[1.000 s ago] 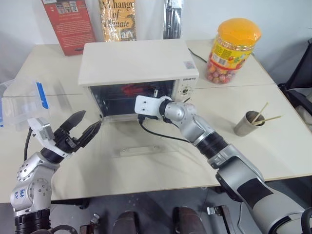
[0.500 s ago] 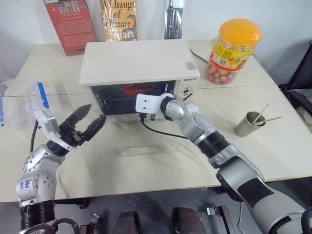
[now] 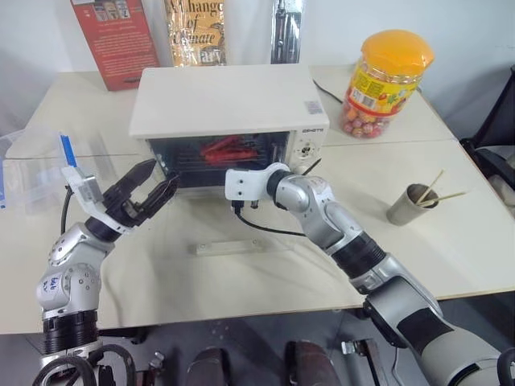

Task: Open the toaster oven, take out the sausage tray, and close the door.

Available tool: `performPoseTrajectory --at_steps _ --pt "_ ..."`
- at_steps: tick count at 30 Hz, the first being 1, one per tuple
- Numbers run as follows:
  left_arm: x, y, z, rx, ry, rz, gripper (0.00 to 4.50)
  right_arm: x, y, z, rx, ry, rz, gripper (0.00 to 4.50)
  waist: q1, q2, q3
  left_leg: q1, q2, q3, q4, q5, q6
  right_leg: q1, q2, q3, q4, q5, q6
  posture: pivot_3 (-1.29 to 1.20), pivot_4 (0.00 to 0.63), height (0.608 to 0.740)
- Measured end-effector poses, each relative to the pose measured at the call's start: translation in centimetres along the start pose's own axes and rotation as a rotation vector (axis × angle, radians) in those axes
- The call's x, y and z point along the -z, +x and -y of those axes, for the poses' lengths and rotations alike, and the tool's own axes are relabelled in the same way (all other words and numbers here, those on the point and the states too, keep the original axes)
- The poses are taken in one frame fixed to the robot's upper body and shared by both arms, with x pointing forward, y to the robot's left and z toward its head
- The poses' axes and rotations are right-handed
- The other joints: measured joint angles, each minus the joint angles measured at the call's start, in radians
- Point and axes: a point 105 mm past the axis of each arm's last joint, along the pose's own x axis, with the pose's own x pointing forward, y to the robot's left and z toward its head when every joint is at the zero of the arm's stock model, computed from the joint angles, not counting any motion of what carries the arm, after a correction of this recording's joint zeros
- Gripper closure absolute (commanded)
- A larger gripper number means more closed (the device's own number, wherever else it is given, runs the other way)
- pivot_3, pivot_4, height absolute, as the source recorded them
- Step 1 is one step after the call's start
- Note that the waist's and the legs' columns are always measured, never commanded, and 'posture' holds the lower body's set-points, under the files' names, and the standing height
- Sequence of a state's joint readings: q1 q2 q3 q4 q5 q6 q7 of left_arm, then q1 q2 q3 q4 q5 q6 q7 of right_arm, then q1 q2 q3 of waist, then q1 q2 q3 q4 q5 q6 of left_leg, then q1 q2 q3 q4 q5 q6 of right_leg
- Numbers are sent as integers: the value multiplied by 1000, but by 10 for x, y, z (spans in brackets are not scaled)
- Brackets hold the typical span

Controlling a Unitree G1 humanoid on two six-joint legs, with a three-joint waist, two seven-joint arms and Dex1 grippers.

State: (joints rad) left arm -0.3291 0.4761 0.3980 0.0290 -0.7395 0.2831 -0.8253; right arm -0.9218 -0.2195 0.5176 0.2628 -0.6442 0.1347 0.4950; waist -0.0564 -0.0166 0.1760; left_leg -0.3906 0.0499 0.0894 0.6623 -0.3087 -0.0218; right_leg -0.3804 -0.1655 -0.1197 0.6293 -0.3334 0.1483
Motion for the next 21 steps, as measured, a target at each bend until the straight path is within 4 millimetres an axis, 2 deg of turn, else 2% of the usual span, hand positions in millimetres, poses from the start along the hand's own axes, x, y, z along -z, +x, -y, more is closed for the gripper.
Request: performPoseTrajectory --at_steps 5,14,19,21 --pt "1 6 -2 12 -7 0 0 -6 -8 -5 0 -19 21 4484 -1 0 0 0 0 0 0 0 0 0 0 0 0 0 0 0 150 740" --pt "2 8 -4 22 -15 -6 0 -15 -37 -23 27 -126 54 4484 3 0 0 0 0 0 0 0 0 0 0 0 0 0 0 0 150 740" --pt "2 6 -5 26 -16 -35 0 -18 -45 -26 37 -152 68 4484 3 0 0 0 0 0 0 0 0 0 0 0 0 0 0 0 150 740" --pt "3 -2 -7 20 -10 -78 0 -21 -50 -30 38 -157 87 4484 3 0 0 0 0 0 0 0 0 0 0 0 -1 0 0 0 150 740"
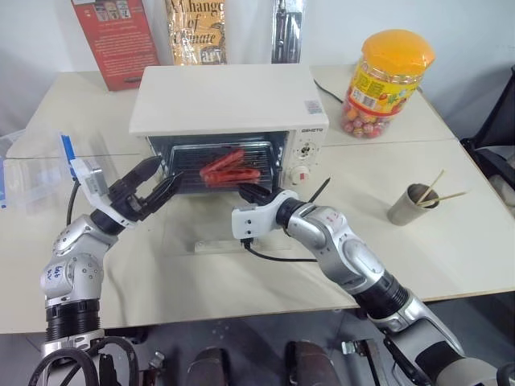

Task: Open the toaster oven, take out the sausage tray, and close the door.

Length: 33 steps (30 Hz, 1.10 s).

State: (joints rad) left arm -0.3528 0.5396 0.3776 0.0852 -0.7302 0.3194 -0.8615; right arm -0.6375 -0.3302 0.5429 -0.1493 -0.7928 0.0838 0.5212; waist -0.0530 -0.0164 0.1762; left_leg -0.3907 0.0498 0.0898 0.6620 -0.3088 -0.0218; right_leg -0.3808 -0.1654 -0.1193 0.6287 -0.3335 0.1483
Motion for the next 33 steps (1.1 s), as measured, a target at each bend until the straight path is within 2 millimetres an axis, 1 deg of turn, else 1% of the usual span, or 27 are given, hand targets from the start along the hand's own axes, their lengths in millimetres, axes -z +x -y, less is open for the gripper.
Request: performPoseTrajectory --at_steps 2,5,9,11,13,16,18,20,24,26,29,33 --pt "1 -7 -2 -12 -1 -31 0 -4 -4 -4 -7 1 16 4484 0 0 0 0 0 0 0 0 0 0 0 0 0 0 0 0 150 740" --pt "1 -16 -5 -26 6 -67 0 -8 -9 -5 -14 -5 31 4484 1 0 0 0 0 0 0 0 0 0 0 0 0 0 0 0 150 740" --pt "-12 -27 -14 -63 43 -88 0 -14 -19 -11 -32 -8 58 4484 2 0 0 0 0 0 0 0 0 0 0 0 -1 0 0 0 150 740" --pt "-14 -29 -14 -69 39 -86 0 -15 -21 -12 -37 -12 63 4484 1 0 0 0 0 0 0 0 0 0 0 0 -1 0 0 0 150 740" --pt "-8 -33 -12 -73 11 -117 0 -16 -25 -12 -38 -19 69 4484 0 0 0 0 0 0 -1 0 0 0 0 0 -1 0 0 0 150 740" --pt "4 -45 -8 -86 -41 -195 0 -20 -34 -17 -54 -41 105 4484 0 0 0 0 0 0 -1 -1 0 -1 0 0 -1 0 0 0 150 740" --pt "8 -49 -4 -82 -71 -223 0 -20 -39 -16 -55 -57 113 4484 1 0 0 0 0 1 -1 -1 0 -1 0 1 -1 0 0 0 150 740" --pt "9 -51 -1 -79 -106 -237 0 -22 -43 -15 -50 -62 132 4484 4 0 0 0 0 0 0 -1 0 0 0 1 -1 0 0 0 150 740" --pt "8 -55 1 -97 -149 -250 0 -25 -50 -23 -77 -60 159 4484 11 0 0 0 0 1 0 -1 0 0 0 1 -1 0 0 0 150 740" --pt "8 -57 4 -112 -182 -258 0 -24 -53 -26 -89 -57 168 4484 17 0 0 0 0 1 0 -1 0 0 0 2 -1 0 0 0 150 740" --pt "10 -57 8 -138 -271 -284 0 -24 -60 -21 -74 -62 187 4484 23 0 0 1 0 1 0 -1 0 0 0 2 -1 0 0 0 150 740" --pt "17 -61 26 -86 -487 -428 0 -27 -69 -21 -76 -71 242 4484 24 0 0 1 0 1 0 -1 0 1 0 3 -1 0 0 0 150 740"
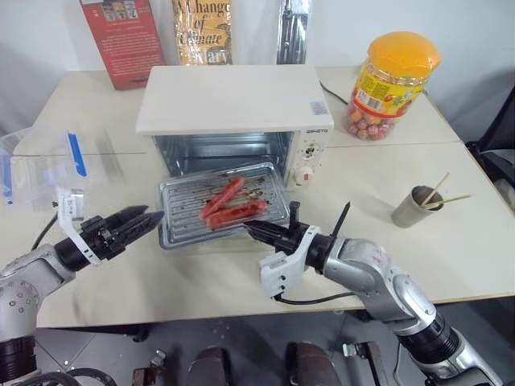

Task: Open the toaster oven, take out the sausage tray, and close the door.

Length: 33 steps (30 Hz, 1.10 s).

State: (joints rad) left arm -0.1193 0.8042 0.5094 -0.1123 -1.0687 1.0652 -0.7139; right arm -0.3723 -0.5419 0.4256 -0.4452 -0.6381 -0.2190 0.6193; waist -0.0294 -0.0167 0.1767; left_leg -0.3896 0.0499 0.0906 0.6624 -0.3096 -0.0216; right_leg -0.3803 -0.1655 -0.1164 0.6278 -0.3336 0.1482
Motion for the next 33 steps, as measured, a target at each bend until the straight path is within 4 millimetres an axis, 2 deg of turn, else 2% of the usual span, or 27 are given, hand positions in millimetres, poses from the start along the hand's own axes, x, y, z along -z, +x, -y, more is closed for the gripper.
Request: performPoseTrajectory --at_steps 7,11,14,33 --pt "6 15 12 56 -192 -30 0 -11 -5 1 5 -10 98 4484 2 0 0 1 0 -1 1 0 0 2 0 0 0 0 0 0 150 740" --pt "6 18 12 53 -281 -12 0 -10 -8 1 0 -19 124 4484 2 0 0 2 0 -1 0 0 0 3 0 0 0 0 0 0 150 740" --pt "7 21 11 54 -342 16 395 -9 -10 4 10 -31 130 4500 1 -1 0 2 0 -1 0 0 0 3 0 0 0 0 0 0 150 740" --pt "22 30 24 64 -524 -2 3173 -1 -9 -1 -52 57 148 4500 2 -1 0 3 0 -1 1 0 0 4 0 1 0 0 0 0 150 740"
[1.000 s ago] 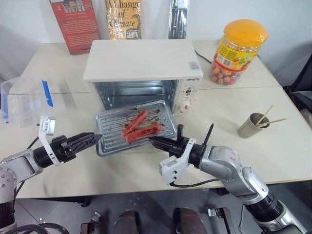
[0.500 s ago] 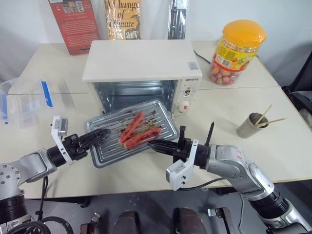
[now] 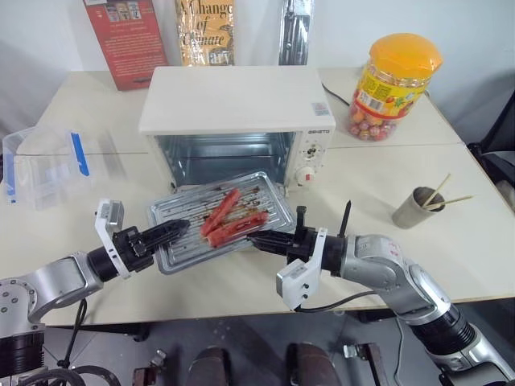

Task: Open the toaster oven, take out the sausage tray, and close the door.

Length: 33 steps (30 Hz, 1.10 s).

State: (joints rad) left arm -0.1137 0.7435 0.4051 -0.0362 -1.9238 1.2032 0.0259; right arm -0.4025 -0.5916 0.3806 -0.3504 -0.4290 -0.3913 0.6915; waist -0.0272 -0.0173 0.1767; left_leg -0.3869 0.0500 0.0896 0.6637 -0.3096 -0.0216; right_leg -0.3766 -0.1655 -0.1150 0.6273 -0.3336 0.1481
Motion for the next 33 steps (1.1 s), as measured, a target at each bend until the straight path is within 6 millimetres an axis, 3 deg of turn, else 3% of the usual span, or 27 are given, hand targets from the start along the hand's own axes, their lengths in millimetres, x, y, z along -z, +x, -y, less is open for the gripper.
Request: performPoseTrajectory --at_steps 5,9,12,27,32,33 --pt "3 2 1 2 -15 15 3970 -2 -1 -2 -28 43 20 4500 1 0 0 0 0 0 0 0 0 0 0 0 0 0 0 0 150 740" --pt "4 4 2 29 -38 37 4500 -2 -2 -4 -55 63 28 3866 1 0 0 0 0 0 0 0 0 0 0 0 0 0 0 0 150 740" --pt "5 4 -1 20 -46 44 4500 -4 -2 -3 -58 72 44 3052 1 0 0 0 0 0 0 0 0 0 0 0 0 0 0 0 150 740" --pt "8 9 -7 -4 -54 42 4500 -12 -5 6 -58 97 100 3052 2 0 0 0 0 0 0 0 0 0 0 0 -1 0 0 0 150 740" --pt "7 9 -7 -6 -55 44 4500 -14 -11 2 -117 158 110 1989 2 0 0 0 0 0 0 0 0 0 0 0 -1 0 0 0 150 740" --pt "7 9 -7 -6 -56 45 4500 -15 -13 1 -128 166 113 1602 2 0 0 0 0 1 0 0 0 0 0 0 -1 0 0 0 150 740"
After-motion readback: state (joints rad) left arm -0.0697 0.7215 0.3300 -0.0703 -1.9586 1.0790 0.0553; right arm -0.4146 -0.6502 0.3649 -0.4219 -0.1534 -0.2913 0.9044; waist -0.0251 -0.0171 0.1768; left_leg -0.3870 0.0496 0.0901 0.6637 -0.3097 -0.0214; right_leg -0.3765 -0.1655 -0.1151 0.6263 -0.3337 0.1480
